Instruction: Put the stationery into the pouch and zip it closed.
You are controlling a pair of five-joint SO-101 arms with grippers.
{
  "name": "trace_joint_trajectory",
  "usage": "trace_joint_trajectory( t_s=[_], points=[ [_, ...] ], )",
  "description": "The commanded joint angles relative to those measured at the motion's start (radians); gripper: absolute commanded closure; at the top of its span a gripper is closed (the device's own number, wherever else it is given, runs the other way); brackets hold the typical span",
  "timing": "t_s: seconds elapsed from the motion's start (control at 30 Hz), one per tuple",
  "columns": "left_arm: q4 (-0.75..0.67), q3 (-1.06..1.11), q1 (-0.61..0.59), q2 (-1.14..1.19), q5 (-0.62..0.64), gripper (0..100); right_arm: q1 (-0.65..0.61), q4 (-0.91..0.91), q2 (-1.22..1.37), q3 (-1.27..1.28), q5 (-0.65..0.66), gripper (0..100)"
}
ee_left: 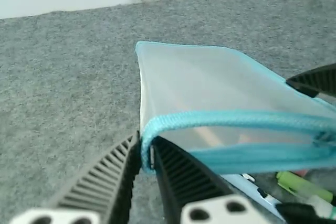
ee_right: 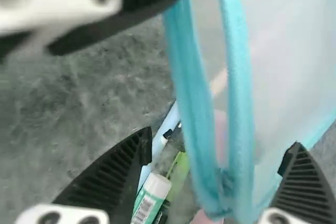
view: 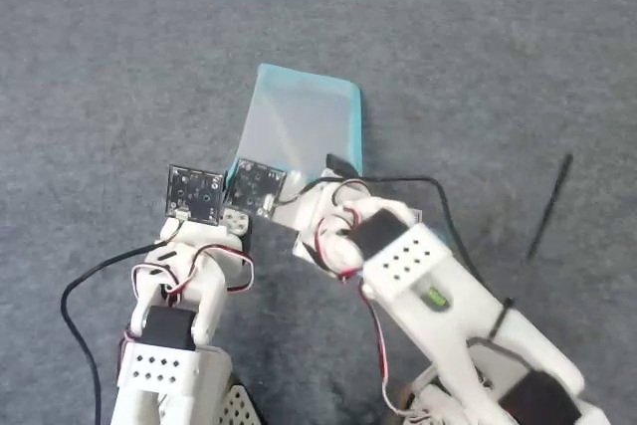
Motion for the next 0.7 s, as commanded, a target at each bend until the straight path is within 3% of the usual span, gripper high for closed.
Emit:
trace_joint_trajectory(
  t_s=[0.0,0.2,0.43,0.67],
  points=[
    [-0.011,-0.044,0.012,0.009,0.005,99,0.051,-0.067,0.012,-0.018,0.012,62.9],
    [-0.011,-0.042,0.014,0.009,0.005,99,0.104,-0.137,0.024,-0.035,-0.069,63.3],
    [-0.009,-0.041,0.014,0.009,0.005,99,0.088,-0.176,0.025,-0.040,-0.071,71.7],
    [-0.008,-0.041,0.014,0.009,0.005,99,0.088,-0.209,0.024,-0.049,-0.117,91.7]
  ],
)
